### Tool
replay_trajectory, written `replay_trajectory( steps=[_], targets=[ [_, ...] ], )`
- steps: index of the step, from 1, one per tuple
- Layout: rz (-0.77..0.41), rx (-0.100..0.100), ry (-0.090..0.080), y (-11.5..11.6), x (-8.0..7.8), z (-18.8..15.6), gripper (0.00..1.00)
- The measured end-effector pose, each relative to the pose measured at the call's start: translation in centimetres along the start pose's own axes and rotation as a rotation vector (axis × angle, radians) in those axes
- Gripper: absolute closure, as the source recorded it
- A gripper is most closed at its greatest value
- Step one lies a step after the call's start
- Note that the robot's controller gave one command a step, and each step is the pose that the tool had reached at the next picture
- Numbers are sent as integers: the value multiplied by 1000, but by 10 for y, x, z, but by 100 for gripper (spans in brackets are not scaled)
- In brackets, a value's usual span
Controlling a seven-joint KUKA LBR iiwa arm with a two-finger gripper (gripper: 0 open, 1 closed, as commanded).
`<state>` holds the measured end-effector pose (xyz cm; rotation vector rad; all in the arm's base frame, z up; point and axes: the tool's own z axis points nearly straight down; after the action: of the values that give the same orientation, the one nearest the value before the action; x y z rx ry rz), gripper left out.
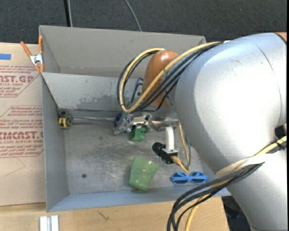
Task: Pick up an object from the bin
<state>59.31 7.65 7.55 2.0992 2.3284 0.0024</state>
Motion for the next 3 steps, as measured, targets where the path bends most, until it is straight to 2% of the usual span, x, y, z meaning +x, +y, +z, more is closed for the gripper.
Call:
replay_trajectory(
  steps=[1,2,3],
  targets=[
    [48,0,9,-1,-9,2,0],
    [49,-6,7,1,-10,-1,100],
    [64,7,4,-17,8,-29,100]
  ],
)
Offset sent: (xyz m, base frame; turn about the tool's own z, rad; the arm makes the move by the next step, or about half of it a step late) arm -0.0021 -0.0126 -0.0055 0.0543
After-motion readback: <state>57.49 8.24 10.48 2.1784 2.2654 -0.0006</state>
